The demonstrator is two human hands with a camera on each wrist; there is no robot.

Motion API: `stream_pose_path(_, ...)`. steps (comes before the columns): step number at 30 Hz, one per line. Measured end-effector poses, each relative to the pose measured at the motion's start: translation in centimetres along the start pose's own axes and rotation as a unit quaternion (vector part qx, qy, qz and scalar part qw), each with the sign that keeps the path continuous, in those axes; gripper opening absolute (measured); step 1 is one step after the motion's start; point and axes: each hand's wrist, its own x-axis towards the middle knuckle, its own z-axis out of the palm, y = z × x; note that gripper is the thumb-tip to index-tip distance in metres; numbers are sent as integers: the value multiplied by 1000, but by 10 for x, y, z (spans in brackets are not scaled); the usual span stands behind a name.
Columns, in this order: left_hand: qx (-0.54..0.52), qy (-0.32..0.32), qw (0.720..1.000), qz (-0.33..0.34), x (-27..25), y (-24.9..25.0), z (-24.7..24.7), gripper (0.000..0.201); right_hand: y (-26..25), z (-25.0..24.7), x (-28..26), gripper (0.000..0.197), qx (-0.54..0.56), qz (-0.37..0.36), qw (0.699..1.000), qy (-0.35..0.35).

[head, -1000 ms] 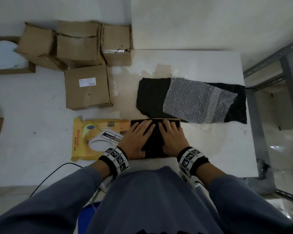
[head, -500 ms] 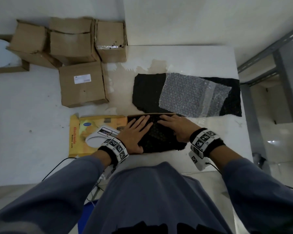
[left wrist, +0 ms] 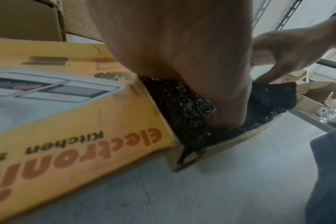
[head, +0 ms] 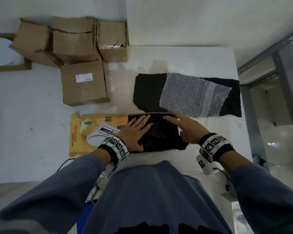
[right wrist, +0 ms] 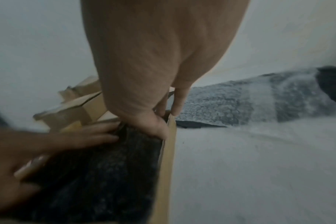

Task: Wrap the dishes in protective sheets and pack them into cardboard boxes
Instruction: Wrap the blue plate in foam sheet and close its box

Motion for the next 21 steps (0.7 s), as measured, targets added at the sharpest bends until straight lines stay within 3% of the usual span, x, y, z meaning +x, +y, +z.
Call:
stream_pose_path(2,4,-3,1000,-4,0,1,-2,109,2,8,-7,57,102,89,988,79)
stream_pose_path(4,9,-1,1000,-9,1,4,-4,108,-1,12,-13,31,156,198,963,96)
stream_pose_path(6,10,-2,1000,-14,2,7,-7,105,-7,17,-20,44,149,246,956,51)
stream_pose_path(9,11,-3,1000,-24,3,10,-10,104,-16,27,-25,49,117,236,965,13)
stream_pose_path(14,8,7,1000,-22,2,8,-8,104,-29,40,-15,41,207,258,941,73)
stream_pose_path(18,5,19,1000,-23,1,9,-7,103,-39,41,-10,35,262,249,931,58)
stream_pose_path(21,4,22,999,-26,1,9,-6,102,-40,35,-11,17,364,257,893,62)
